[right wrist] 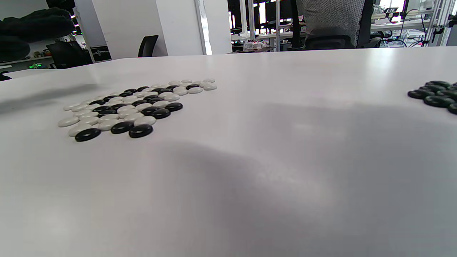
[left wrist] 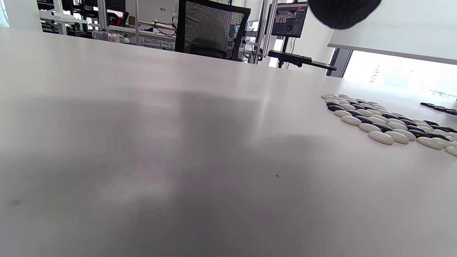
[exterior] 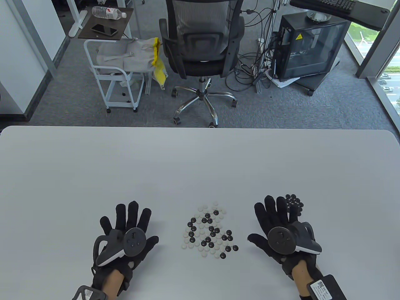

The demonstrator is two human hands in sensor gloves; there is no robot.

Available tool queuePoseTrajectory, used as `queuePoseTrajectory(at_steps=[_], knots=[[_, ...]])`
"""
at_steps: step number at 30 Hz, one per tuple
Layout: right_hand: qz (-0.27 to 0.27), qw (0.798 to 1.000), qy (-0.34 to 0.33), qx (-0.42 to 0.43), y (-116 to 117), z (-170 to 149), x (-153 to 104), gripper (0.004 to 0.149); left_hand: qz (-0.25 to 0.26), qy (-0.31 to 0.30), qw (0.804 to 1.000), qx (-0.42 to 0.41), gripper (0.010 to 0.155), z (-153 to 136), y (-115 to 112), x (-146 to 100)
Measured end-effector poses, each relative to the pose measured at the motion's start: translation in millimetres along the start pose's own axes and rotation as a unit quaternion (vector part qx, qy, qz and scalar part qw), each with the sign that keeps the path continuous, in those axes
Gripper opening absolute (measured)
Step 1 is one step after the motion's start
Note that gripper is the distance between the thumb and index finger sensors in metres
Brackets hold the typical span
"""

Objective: Go stone sorting task

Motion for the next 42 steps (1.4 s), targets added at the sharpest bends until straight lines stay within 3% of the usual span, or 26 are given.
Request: queuePoseTrajectory(at_steps=[12, 16, 19, 24, 27, 29, 32, 35, 42], knots=[[0.007, 1.0, 0.024, 0.009, 10.5, -14.4, 0.3, 0.088, -0.022, 0.005, 1.0, -0.002, 0.084, -2.4, -5.3, 4.2], [0.008, 1.0, 0.023, 0.008, 9.2, -15.5, -1.3, 0.088, 0.008, -0.004, 1.0, -0.006, 0.084, 2.7, 9.5, -3.6], [-0.004, 1.0, 0.025, 0.014, 3.7, -16.0, -2.0, 0.088, 0.025, -0.006, 0.999, -0.039, 0.081, -2.0, 31.3, -0.2], [-0.017, 0.999, 0.026, 0.025, -2.2, -14.3, -3.2, 0.088, -0.008, 0.03, 0.999, -0.045, 0.075, -15.6, 88.7, 14.9], [-0.021, 0.999, 0.028, 0.033, -1.9, -15.1, -3.3, 0.088, -0.062, 0.059, 0.994, -0.063, 0.071, -19.6, 124.7, 36.4], [-0.025, 0.998, 0.035, 0.042, -2.6, -17.5, -3.4, 0.088, -0.135, 0.082, 0.985, -0.072, 0.068, -17.9, 137.4, 53.4], [-0.026, 0.997, 0.043, 0.055, -3.6, -20.7, -3.6, 0.088, -0.189, 0.058, 0.975, -0.102, 0.063, 1.0, 147.5, 73.0], [-0.019, 0.997, 0.047, 0.063, -1.3, -22.8, -5.0, 0.087, -0.229, 0.012, 0.969, -0.09, 0.058, 40.9, 147.4, 99.0], [-0.004, 0.996, 0.054, 0.064, 1.6, -29.6, -8.3, 0.087, -0.29, -0.061, 0.953, -0.057, 0.055, 125.8, 101.7, 156.4]])
Point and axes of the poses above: the tracker on the back of each hand, its own z axis roughly to the thumb side, its own x axis roughly from the wrist to the fingertips, y = z × x, the point moved 5 cm from there along x, roughly from the wrist to the fingertips, and after that the axes turned 15 degrees about -z, right-handed, at the moved point
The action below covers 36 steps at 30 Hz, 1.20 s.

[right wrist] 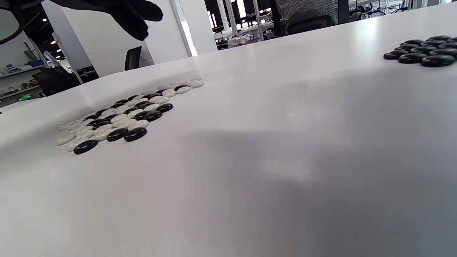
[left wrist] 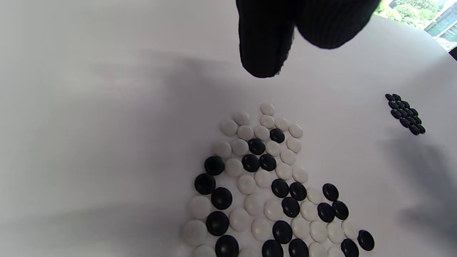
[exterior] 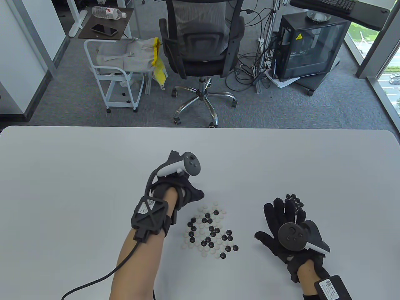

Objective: Go stone sorting task

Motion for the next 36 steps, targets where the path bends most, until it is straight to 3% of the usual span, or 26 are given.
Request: queuePoseTrajectory(at_steps=[8, 14, 18, 21, 26, 31, 36], knots=[[0.006, 1.0, 0.008, 0.008, -1.1, -2.8, -1.8, 0.087, -0.012, -0.033, 0.999, -0.001, 0.059, 19.1, -19.6, 53.8], [0.005, 1.0, 0.007, 0.007, -0.9, -2.3, -1.4, 0.087, -0.028, 0.012, 0.999, 0.018, 0.064, 12.8, -29.6, 72.8], [0.011, 1.0, 0.006, 0.003, 1.0, -2.0, -1.6, 0.087, -0.019, 0.035, 0.999, 0.016, 0.066, 0.7, -26.8, 70.6], [0.013, 1.0, 0.008, 0.005, 0.6, -3.3, -2.5, 0.087, -0.017, 0.077, 0.997, -0.017, 0.066, -28.6, -22.6, 59.5], [0.011, 1.0, 0.01, 0.007, -0.9, -4.7, -2.2, 0.087, -0.016, 0.173, 0.983, -0.063, 0.066, -101.0, -23.5, 23.2], [0.015, 1.0, 0.001, 0.005, 0.9, 0.4, -1.2, 0.087, -0.027, 0.26, 0.959, -0.111, 0.068, -177.1, -42.6, -19.6], [0.018, 1.0, 0.005, 0.006, 0.7, 0.7, -2.0, 0.087, -0.032, 0.305, 0.94, -0.147, 0.069, -229.5, -64.5, -51.4]])
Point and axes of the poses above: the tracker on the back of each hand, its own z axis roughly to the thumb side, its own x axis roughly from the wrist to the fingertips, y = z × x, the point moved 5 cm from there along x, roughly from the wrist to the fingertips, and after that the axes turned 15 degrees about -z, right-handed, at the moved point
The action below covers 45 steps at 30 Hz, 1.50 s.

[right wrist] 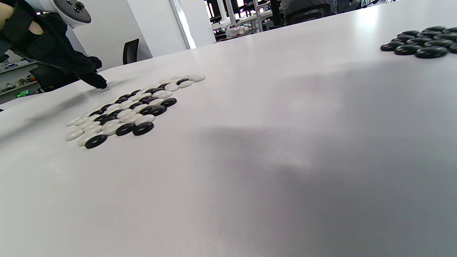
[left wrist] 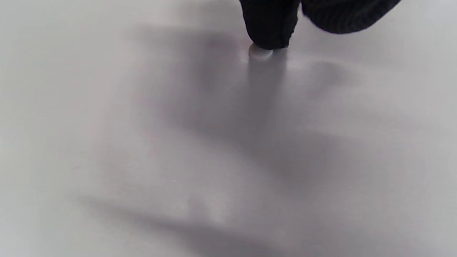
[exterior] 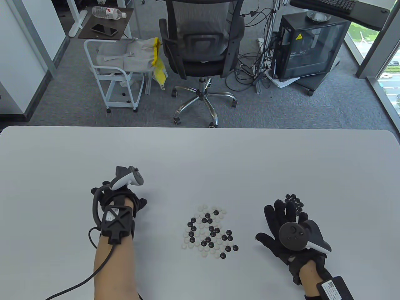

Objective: Go stone sorting task

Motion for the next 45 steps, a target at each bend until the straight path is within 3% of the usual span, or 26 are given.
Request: queuePoseTrajectory(at_steps=[4, 7, 13, 19, 25, 30, 38, 45], knots=[[-0.003, 1.0, 0.0, 0.0, 0.0, 0.3, 0.5, 0.087, -0.006, 0.013, 1.0, -0.016, 0.07, -23.2, -3.4, 1.2], [-0.003, 1.0, 0.007, 0.003, 0.3, -1.4, 1.8, 0.087, -0.006, -0.031, 0.999, -0.032, 0.071, -15.9, -3.9, -4.4], [0.0, 1.0, 0.006, 0.006, 4.0, 2.3, 3.4, 0.087, 0.025, -0.168, 0.985, 0.024, 0.071, 57.7, 6.8, -42.5], [0.008, 1.0, 0.006, 0.0, 7.7, 1.7, 3.9, 0.087, 0.036, -0.233, 0.965, 0.114, 0.07, 139.0, -5.7, -67.6], [0.006, 1.0, 0.008, -0.002, 6.9, 0.3, 1.8, 0.087, 0.022, -0.281, 0.946, 0.16, 0.07, 198.8, -28.7, -68.2], [0.009, 1.0, 0.009, -0.002, 6.1, -0.9, 1.2, 0.087, 0.012, -0.286, 0.941, 0.179, 0.07, 223.3, -41.3, -58.1], [0.01, 1.0, 0.011, -0.001, 3.8, -3.3, 0.0, 0.087, 0.0, -0.268, 0.949, 0.168, 0.07, 225.7, -44.8, -36.9], [0.011, 1.0, 0.014, 0.001, 1.4, -5.7, -1.5, 0.086, 0.012, -0.201, 0.975, 0.093, 0.07, 172.3, -14.2, -21.0]])
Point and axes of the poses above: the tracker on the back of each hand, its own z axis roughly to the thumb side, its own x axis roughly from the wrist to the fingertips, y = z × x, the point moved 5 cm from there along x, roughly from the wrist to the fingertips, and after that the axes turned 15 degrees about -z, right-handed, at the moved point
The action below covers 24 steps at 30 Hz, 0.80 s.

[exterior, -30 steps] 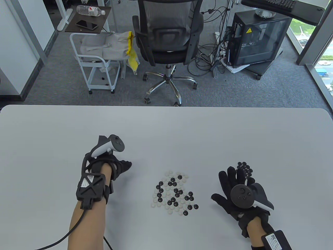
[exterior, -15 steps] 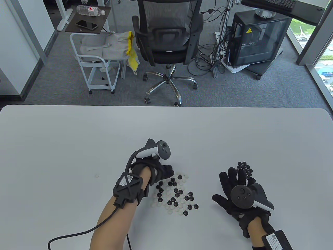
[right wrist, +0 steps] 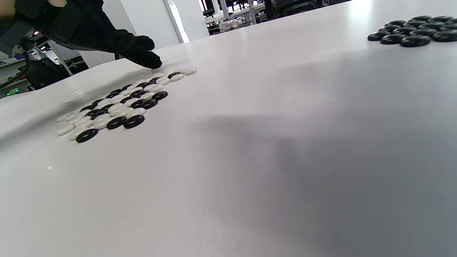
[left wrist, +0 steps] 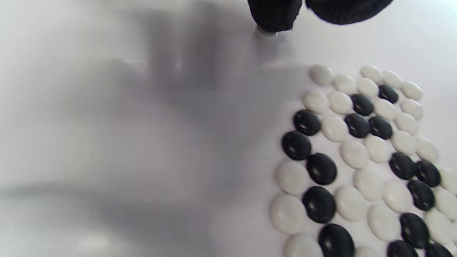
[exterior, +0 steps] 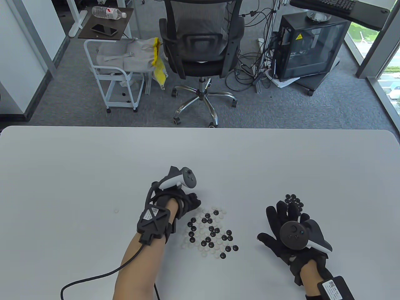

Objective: Go stone sorting task

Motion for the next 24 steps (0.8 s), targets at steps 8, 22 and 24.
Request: queuePoseTrajectory(at_steps=[8, 22, 24], knots=[[0.001, 1.0, -0.003, 0.004, -0.2, 1.9, 0.6, 0.086, 0.01, 0.079, 0.993, -0.086, 0.07, -96.6, 2.8, -20.1], [0.013, 1.0, 0.005, 0.006, 2.8, -2.3, 0.6, 0.086, 0.012, 0.173, 0.975, -0.136, 0.071, -190.3, -18.0, -48.7], [0.014, 1.0, 0.005, 0.007, 3.0, -2.0, 0.7, 0.086, 0.011, 0.179, 0.975, -0.135, 0.072, -193.4, -18.7, -50.7]])
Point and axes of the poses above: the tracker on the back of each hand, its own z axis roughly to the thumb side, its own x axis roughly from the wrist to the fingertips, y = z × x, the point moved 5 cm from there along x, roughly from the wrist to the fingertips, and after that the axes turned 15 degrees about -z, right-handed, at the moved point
